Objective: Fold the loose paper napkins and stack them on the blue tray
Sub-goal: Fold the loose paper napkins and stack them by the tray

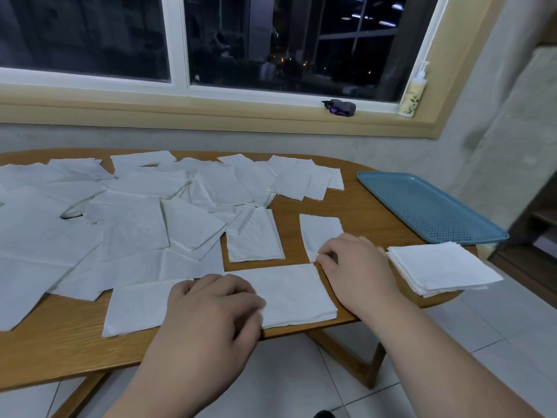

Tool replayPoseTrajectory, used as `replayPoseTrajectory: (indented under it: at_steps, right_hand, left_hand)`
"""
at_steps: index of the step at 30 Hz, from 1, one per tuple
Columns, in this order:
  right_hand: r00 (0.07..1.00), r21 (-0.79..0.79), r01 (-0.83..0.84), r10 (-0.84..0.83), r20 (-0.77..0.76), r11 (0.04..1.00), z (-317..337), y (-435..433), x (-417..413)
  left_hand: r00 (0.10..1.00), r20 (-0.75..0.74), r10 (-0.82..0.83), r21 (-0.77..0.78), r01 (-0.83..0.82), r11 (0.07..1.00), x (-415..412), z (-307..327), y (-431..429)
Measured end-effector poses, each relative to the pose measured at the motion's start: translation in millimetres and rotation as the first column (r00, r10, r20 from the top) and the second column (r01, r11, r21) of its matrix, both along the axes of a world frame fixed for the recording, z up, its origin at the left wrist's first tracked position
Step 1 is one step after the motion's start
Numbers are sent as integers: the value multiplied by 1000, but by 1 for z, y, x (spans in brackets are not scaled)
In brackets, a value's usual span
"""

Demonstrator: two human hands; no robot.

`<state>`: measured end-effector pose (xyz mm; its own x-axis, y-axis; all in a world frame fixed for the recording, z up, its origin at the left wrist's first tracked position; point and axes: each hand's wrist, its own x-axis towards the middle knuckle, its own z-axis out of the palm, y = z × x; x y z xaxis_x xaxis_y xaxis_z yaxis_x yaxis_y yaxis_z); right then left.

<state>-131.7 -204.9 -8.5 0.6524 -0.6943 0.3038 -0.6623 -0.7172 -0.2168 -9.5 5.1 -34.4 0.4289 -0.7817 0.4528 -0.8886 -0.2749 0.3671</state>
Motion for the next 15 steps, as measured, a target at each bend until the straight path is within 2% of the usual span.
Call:
replayPoseTrajectory:
  at_steps: [5,9,12,15]
  right_hand:
    - [983,91,-16,-1,185,996,-3,12,-23]
    - [909,229,-108,3,417,968,15,20,-30]
    - [857,316,-276,83,509,908,36,32,-34]
    - [757,398,-517,189,625,758,46,41,-37]
  left_hand:
    - [999,-40,10,-39,-12,999,0,-1,3]
    - [996,-80,29,-129,-40,991,-2,9,7]
    - [990,-136,26,-172,-49,984,-6,20,7]
    - [971,-240,-1,-206,-50,977,-12,31,7]
